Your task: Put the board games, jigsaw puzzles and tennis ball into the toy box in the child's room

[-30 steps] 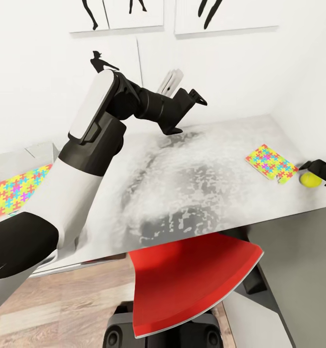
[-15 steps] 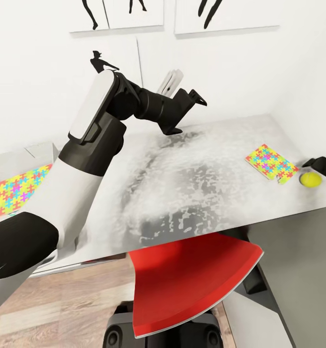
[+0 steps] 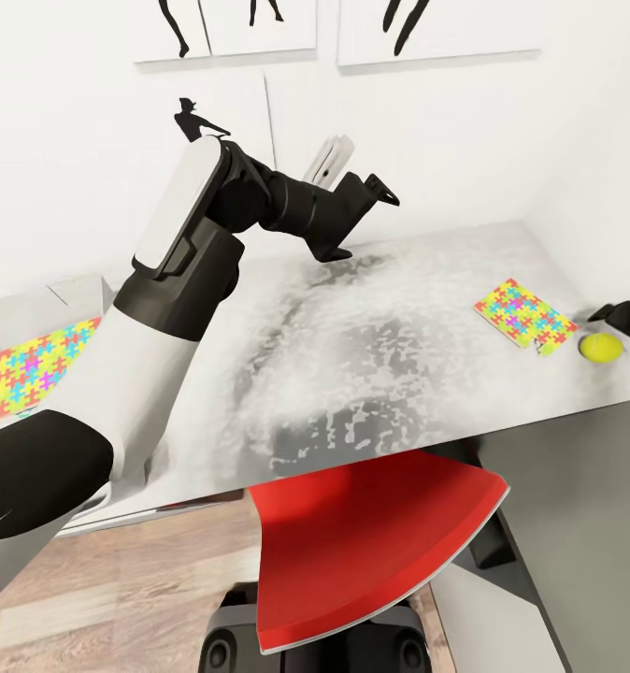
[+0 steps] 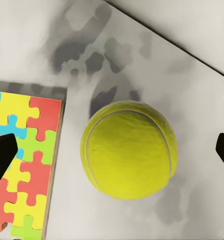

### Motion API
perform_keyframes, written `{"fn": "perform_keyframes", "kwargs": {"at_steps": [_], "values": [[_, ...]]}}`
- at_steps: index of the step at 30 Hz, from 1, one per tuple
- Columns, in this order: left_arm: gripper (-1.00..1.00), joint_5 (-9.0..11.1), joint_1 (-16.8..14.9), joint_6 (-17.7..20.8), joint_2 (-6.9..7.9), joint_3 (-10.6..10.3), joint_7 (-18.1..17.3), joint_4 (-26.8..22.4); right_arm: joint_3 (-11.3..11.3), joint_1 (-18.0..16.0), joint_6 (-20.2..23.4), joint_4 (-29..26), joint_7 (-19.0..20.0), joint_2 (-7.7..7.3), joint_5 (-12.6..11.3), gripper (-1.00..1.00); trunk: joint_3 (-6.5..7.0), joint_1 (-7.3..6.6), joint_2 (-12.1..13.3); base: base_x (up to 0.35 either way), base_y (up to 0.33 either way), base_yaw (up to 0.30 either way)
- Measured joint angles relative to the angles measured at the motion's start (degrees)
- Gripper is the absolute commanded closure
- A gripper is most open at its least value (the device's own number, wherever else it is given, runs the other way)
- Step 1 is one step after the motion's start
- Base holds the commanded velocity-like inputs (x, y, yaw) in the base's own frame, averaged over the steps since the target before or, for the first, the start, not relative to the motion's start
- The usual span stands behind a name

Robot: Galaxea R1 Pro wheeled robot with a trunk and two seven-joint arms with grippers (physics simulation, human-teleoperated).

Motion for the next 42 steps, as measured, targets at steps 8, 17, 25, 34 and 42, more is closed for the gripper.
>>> {"fn": "perform_keyframes", "kwargs": {"at_steps": [8,17,25,34,42], "values": [[-1.00,0.00,0.00,0.02,0.02,-0.01,0.00,0.02,0.01,-0.01,-1.20,-0.03,-0.16,-0.14,0.00,-1.00,-0.09,0.00,0.00,0.000,0.000,0.000],[-1.00,0.00,0.00,0.03,0.03,-0.01,0.00,0.02,0.01,0.04,-1.72,-0.04,-0.92,-0.16,0.00,-1.00,-0.33,0.00,0.00,0.000,0.000,0.000],[-1.00,0.00,0.00,0.03,0.02,-0.01,0.00,0.02,0.00,0.07,-1.84,-0.05,-1.14,-0.13,-0.01,-1.00,-0.60,0.00,0.00,0.000,0.000,0.000],[-1.00,0.00,0.00,0.03,0.03,-0.01,0.00,0.02,0.00,0.08,-1.90,-0.05,-1.22,-0.15,-0.01,-1.00,-0.99,0.00,0.00,0.000,0.000,0.000],[-1.00,0.00,0.00,0.03,0.03,-0.01,0.00,0.02,0.00,0.08,-1.93,-0.05,-1.25,-0.13,-0.01,-1.00,-1.58,0.00,0.00,0.000,0.000,0.000]]}}
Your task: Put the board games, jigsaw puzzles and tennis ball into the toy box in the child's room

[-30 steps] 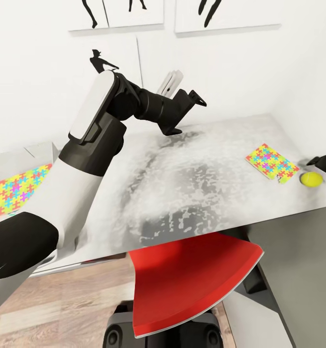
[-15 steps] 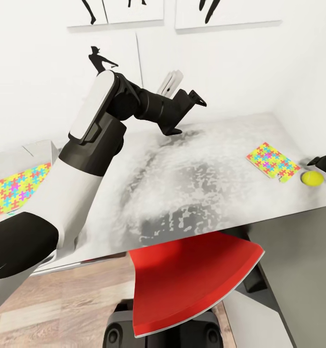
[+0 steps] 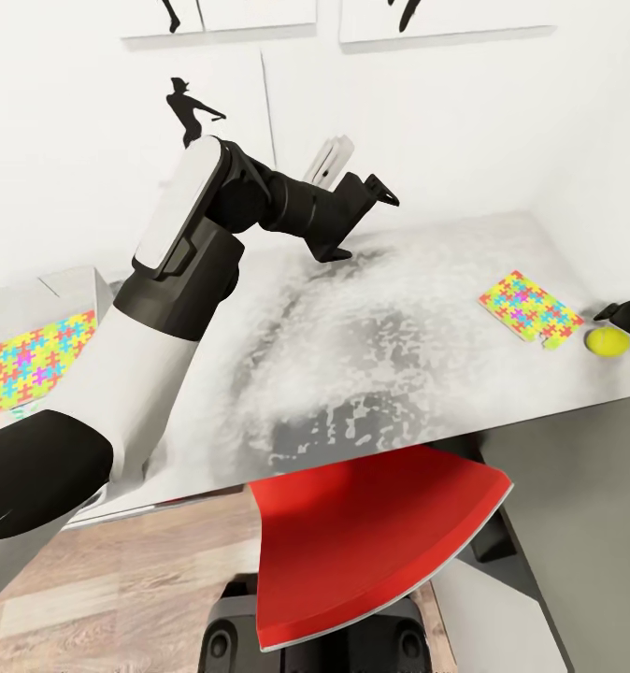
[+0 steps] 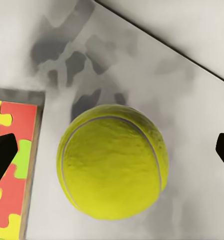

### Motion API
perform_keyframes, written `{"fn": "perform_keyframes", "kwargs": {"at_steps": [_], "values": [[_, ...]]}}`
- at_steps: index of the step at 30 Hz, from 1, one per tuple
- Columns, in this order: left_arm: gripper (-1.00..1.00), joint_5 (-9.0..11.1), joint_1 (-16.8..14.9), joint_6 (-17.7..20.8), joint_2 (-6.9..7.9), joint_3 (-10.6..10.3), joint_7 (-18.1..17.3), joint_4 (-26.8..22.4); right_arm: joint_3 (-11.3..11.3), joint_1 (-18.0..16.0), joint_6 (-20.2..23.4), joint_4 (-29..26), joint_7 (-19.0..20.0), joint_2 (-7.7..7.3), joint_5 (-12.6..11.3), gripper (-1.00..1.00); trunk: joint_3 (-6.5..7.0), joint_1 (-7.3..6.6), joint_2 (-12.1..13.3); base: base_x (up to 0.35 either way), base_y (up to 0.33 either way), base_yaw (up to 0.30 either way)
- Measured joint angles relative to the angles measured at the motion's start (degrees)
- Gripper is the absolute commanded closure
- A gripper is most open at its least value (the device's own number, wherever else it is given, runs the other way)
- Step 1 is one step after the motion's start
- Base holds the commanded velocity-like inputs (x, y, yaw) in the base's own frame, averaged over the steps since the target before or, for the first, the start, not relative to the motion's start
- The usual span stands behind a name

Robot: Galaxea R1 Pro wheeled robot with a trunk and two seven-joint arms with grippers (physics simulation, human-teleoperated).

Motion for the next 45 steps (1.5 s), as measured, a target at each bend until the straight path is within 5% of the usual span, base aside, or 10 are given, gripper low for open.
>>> {"fn": "perform_keyframes", "kwargs": {"at_steps": [45], "values": [[-1.00,0.00,0.00,0.00,-0.05,-0.05,0.00,0.19,-0.11,0.17,0.04,0.07,0.18,0.31,-0.03,-1.00,-0.96,0.00,0.00,0.000,0.000,0.000]]}}
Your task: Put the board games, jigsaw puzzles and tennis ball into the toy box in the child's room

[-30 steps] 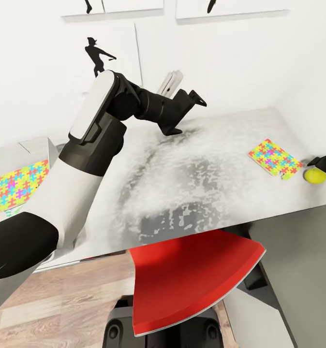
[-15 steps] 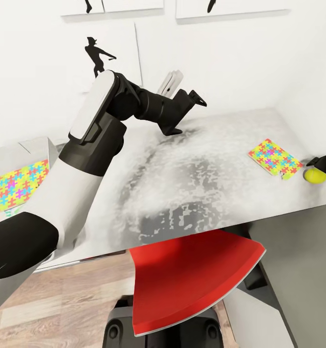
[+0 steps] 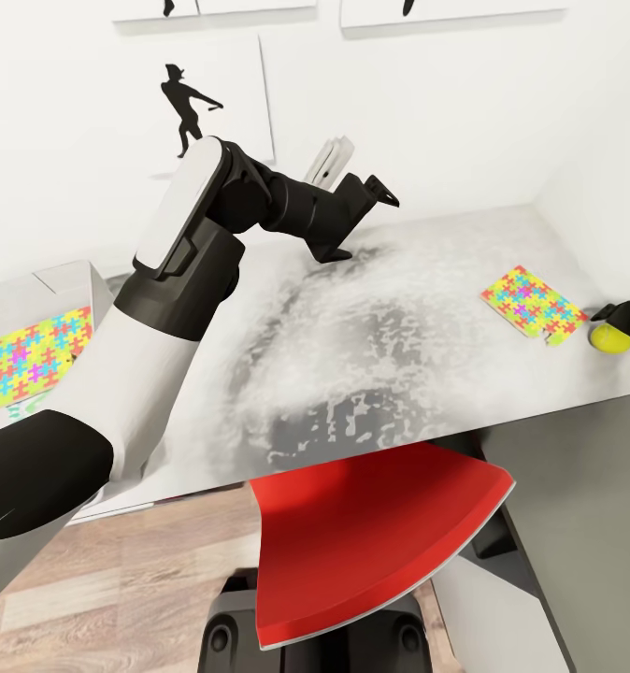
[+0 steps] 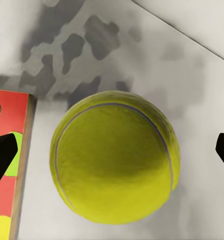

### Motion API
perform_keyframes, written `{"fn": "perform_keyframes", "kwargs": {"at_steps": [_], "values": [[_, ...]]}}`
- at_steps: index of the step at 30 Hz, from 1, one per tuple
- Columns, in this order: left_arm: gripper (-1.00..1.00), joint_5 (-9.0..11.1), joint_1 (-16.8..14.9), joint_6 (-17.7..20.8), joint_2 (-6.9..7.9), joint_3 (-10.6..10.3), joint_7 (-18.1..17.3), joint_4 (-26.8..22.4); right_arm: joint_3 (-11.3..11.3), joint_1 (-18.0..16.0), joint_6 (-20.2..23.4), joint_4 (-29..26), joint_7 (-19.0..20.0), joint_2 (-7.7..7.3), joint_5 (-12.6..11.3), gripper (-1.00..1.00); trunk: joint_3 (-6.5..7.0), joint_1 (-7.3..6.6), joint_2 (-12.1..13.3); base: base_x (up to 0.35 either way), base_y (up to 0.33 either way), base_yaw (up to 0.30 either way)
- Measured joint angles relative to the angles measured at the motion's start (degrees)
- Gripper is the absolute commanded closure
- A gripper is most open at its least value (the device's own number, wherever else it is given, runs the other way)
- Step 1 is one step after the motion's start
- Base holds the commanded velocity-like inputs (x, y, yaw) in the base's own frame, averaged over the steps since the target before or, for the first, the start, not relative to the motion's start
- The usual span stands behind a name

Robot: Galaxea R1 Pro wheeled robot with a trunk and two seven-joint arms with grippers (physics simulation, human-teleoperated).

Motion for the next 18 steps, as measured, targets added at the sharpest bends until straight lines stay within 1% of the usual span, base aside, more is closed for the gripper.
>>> {"fn": "perform_keyframes", "kwargs": {"at_steps": [18], "values": [[-1.00,0.00,-0.02,0.00,-0.03,-0.04,0.00,0.22,-0.09,-0.03,-0.05,0.00,0.29,-0.20,-0.05,-1.00,-0.15,0.00,0.00,0.000,0.000,0.000]]}}
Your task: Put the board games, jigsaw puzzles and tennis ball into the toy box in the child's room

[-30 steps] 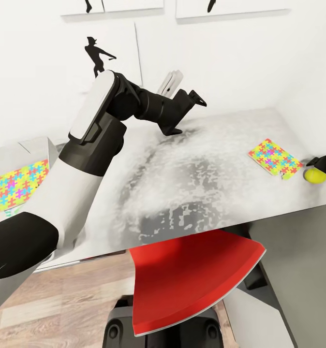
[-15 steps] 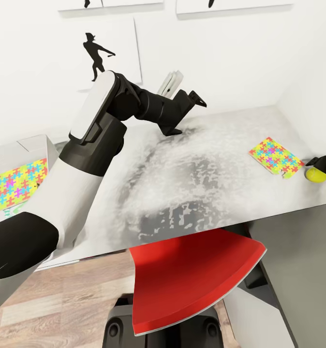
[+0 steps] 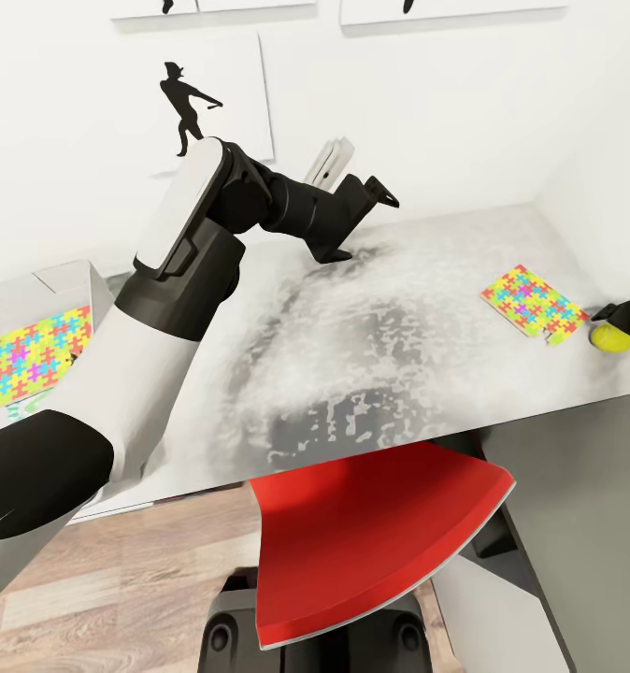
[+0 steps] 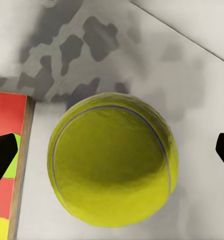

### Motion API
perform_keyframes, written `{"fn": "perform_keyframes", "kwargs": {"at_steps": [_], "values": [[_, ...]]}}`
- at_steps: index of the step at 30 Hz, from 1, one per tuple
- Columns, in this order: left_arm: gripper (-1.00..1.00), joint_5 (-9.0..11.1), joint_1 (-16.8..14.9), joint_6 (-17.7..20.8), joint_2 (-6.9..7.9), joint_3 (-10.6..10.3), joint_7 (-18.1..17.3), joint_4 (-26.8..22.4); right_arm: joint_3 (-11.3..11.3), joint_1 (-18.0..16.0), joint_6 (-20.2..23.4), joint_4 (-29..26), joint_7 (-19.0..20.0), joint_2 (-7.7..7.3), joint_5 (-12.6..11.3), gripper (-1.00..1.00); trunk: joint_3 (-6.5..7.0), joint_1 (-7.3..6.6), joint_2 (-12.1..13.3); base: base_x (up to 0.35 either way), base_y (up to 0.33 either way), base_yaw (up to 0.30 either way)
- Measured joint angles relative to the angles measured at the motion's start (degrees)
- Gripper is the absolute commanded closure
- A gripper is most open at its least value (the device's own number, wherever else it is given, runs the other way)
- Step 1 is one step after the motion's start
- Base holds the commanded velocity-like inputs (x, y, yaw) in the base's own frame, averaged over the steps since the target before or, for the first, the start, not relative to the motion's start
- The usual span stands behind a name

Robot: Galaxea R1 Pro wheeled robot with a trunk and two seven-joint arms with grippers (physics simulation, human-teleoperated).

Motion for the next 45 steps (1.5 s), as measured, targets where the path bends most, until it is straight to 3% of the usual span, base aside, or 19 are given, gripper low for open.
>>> {"fn": "perform_keyframes", "kwargs": {"at_steps": [45], "values": [[-1.00,0.00,-0.23,0.00,0.00,0.05,0.00,0.02,0.03,0.20,-0.07,0.27,0.05,0.14,-0.09,-1.00,-0.01,0.00,0.00,0.000,0.000,0.000]]}}
